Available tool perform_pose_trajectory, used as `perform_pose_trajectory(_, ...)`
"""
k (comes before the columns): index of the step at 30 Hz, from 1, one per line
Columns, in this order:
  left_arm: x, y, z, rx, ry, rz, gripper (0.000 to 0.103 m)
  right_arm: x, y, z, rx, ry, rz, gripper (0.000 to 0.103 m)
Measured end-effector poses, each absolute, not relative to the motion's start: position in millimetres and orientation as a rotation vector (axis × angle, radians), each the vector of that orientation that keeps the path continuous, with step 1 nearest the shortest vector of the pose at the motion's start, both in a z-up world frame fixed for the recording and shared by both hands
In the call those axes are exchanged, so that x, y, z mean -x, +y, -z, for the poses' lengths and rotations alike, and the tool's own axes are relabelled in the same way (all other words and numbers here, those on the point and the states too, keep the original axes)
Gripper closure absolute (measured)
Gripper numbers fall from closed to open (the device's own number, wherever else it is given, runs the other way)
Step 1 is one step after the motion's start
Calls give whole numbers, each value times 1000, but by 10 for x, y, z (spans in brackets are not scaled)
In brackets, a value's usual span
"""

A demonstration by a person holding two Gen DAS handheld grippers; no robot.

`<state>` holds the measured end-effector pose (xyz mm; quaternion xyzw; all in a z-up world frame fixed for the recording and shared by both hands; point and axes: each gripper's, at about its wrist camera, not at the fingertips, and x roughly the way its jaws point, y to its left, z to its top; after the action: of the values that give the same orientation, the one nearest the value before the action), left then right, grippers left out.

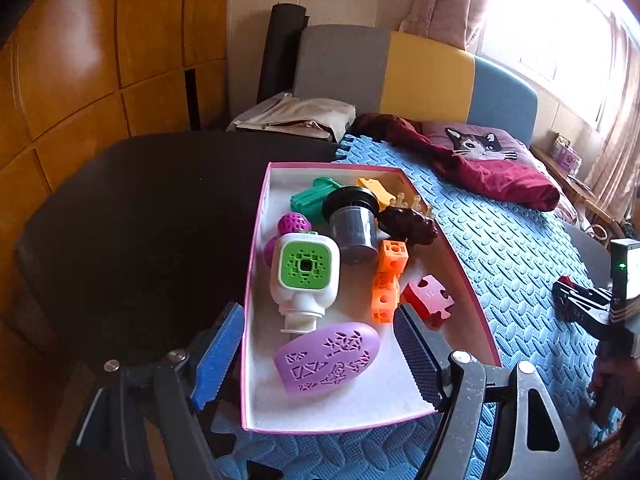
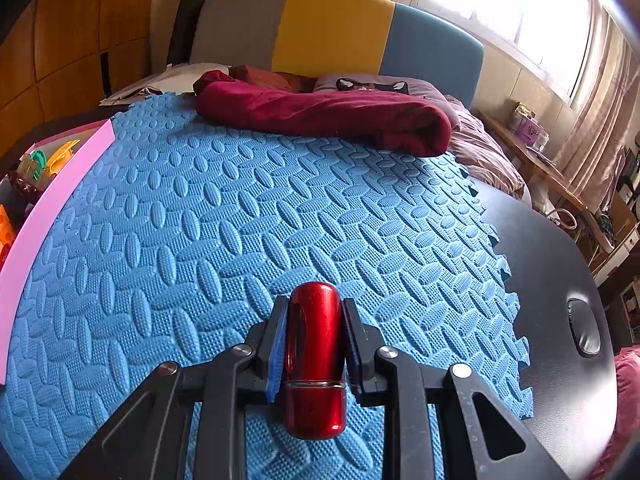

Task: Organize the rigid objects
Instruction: 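Carry the red tube over the tray with the right gripper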

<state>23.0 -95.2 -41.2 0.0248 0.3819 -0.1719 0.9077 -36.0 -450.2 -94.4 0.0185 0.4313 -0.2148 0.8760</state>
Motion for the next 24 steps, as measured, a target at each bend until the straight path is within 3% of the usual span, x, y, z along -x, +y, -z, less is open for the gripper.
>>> perform_pose_trajectory(13, -255, -787, 429, -21, 780, 332, 26, 485, -4424, 884, -192, 946, 488, 78)
perform_pose_trajectory(24, -330, -538, 417, 23, 767, 270, 26, 389, -3796, 508, -255, 852, 260, 78)
